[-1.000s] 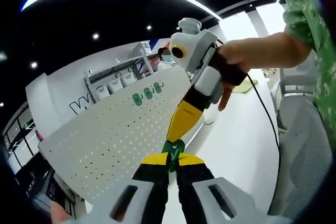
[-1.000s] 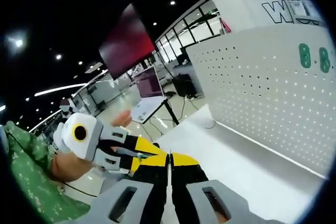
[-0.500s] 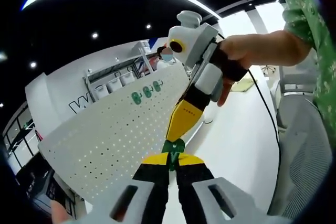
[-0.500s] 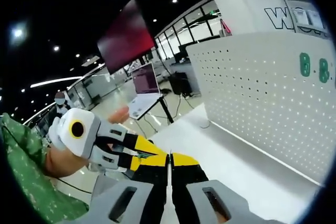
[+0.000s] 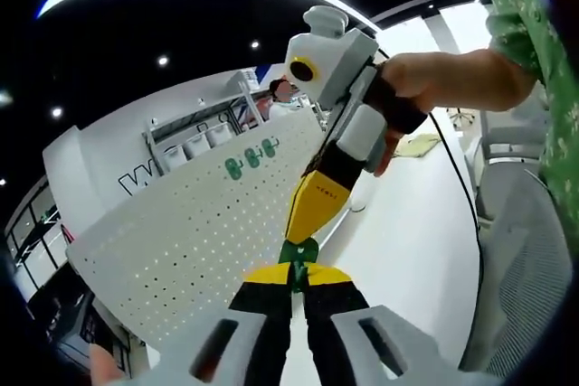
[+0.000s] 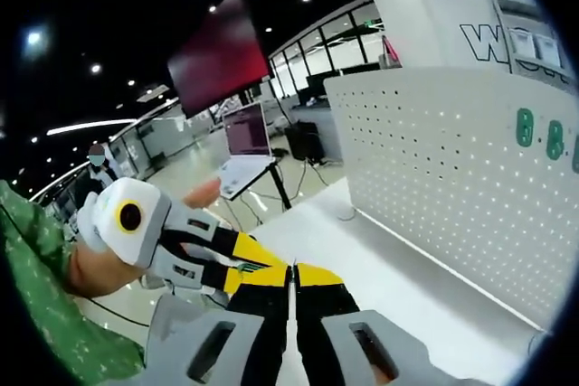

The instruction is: Insert the hook assembly into the mounting plate slot until the hook locks in place.

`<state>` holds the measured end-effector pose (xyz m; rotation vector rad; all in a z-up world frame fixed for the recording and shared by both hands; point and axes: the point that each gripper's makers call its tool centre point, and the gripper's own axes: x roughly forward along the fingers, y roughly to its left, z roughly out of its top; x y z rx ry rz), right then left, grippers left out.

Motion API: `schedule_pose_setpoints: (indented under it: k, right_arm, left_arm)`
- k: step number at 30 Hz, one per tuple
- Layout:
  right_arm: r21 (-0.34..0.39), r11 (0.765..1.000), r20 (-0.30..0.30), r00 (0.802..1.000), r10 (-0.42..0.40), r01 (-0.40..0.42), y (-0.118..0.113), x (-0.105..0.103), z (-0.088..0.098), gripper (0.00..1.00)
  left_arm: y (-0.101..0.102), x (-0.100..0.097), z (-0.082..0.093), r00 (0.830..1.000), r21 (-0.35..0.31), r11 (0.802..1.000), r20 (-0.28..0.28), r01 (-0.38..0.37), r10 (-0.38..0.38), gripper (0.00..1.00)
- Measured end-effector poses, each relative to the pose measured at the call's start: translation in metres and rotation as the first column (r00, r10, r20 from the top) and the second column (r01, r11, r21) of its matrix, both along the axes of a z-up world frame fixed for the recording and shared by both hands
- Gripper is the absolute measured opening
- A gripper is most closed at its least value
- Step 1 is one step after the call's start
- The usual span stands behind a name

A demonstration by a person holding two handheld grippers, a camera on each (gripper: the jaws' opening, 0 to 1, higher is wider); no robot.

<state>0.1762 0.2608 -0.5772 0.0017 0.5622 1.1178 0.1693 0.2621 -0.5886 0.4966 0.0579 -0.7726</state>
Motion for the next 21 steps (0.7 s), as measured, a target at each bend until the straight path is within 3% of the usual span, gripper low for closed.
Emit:
schedule_pose_setpoints:
  k: [11,21]
  right_arm:
    - [0.045,0.999,-0.017,1.0,-0.005,0.006,0.0,-0.002,0.005,0.0]
    - [0.085,0.996,0.026,0.999,-0.025,0.022,-0.002,0.002,0.01,0.0]
  left_arm:
    - [0.0,-0.003,0.004,1.0,-0.008,1.0,0.026,0.005,-0.005,0.02]
    - [-0.002,-0.001,0.006,1.0,-0.049,0.999,0.015,-0.001,0.002,0.02]
